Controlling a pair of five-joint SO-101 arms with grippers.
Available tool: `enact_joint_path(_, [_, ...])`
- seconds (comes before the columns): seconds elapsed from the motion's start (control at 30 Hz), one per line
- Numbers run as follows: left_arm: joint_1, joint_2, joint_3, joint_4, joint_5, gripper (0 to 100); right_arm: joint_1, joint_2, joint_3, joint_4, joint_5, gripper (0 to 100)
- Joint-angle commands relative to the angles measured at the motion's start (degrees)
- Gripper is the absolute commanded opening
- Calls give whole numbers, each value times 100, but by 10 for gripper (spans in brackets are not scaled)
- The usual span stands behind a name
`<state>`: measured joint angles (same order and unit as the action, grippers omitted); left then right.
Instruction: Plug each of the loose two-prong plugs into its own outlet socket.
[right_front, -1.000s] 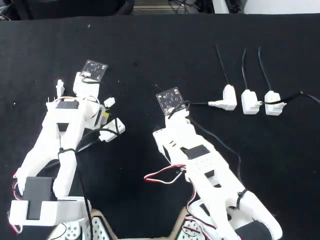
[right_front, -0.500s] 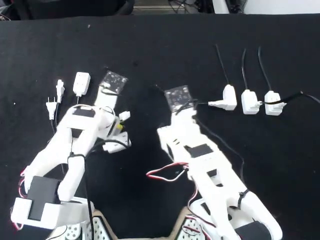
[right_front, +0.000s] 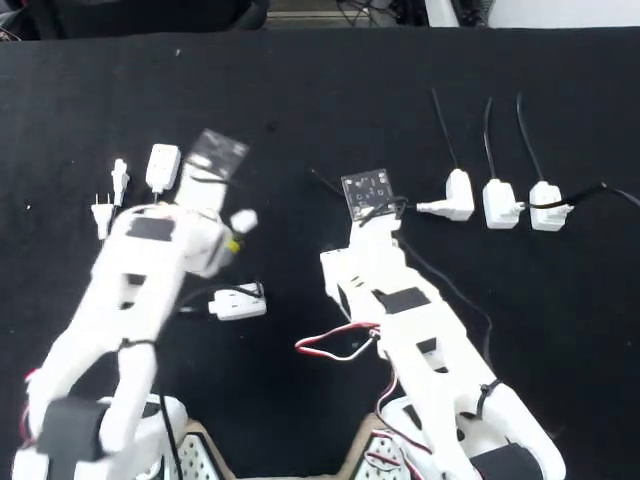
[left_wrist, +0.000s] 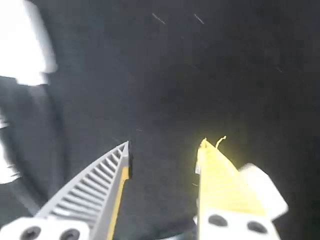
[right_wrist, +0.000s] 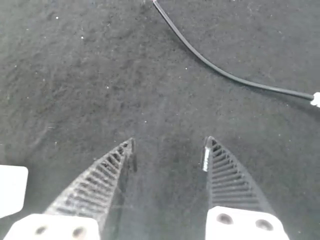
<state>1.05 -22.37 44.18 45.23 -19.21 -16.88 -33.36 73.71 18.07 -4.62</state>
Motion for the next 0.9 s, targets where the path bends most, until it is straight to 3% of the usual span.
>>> enact_joint_path(0.0, [-884,-800,-462,26,26,224,97,-215,-224,-88,-44,208])
enact_joint_path(0.2, [-2273,-264,-1130,26,26,224,97,-189,-215,-123,-44,208])
enact_joint_path(0.37, [-2941,923,-2105,26,26,224,-35,-180,-198,-123,-35,208])
enact_joint_path(0.6, [-3248,2840,-3829,26,62,221,-114,-180,-198,-114,-35,208])
enact_joint_path(0.87, [-3099,4396,-5297,26,70,221,-114,-180,-198,-114,-35,208])
